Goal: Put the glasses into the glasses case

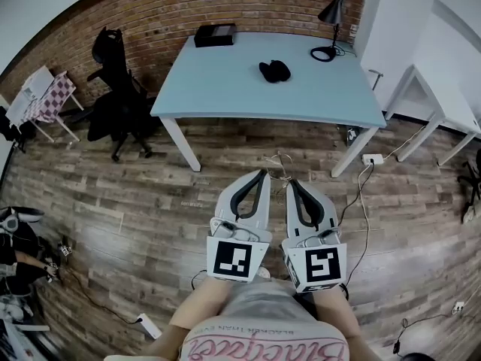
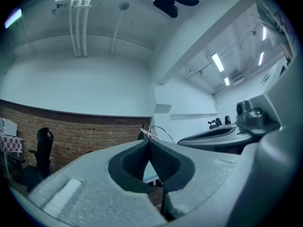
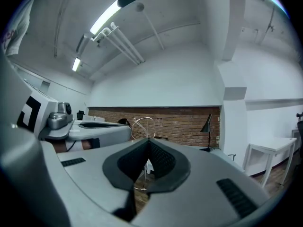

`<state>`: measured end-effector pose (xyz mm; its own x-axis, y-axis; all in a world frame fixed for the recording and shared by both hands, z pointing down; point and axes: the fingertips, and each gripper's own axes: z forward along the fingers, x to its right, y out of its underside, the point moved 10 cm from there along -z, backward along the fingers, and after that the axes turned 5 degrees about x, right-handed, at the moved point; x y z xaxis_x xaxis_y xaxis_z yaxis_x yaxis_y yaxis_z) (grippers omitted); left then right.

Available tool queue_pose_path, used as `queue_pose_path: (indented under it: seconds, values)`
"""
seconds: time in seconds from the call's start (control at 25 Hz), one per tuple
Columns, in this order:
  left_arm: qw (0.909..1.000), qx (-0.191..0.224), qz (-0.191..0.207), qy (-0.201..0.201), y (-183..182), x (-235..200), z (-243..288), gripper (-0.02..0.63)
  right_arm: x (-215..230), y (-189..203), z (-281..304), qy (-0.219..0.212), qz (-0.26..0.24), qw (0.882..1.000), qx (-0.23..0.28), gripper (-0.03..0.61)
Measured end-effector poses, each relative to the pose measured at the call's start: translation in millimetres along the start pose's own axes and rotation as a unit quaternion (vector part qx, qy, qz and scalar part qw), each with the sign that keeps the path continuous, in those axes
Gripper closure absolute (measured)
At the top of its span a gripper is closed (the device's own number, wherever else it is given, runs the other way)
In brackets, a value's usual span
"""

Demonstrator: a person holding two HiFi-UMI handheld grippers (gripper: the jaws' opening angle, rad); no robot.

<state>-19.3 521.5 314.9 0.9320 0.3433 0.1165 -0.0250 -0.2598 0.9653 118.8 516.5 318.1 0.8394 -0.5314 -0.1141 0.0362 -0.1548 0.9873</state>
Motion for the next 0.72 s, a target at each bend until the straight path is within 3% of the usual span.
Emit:
queue_pose_path:
  seconds: [0.28, 0.72]
  values:
    - [1.0, -0.003, 0.004, 0.005, 8, -3, 29, 0.611, 21, 5, 17, 0.007, 0.007, 1.0, 0.005, 0.566]
    - [0.9992, 0.035, 0.011, 0.018, 27, -41, 109, 0.611, 64, 14, 90, 0.037, -0.014, 0.999, 0.017, 0.566]
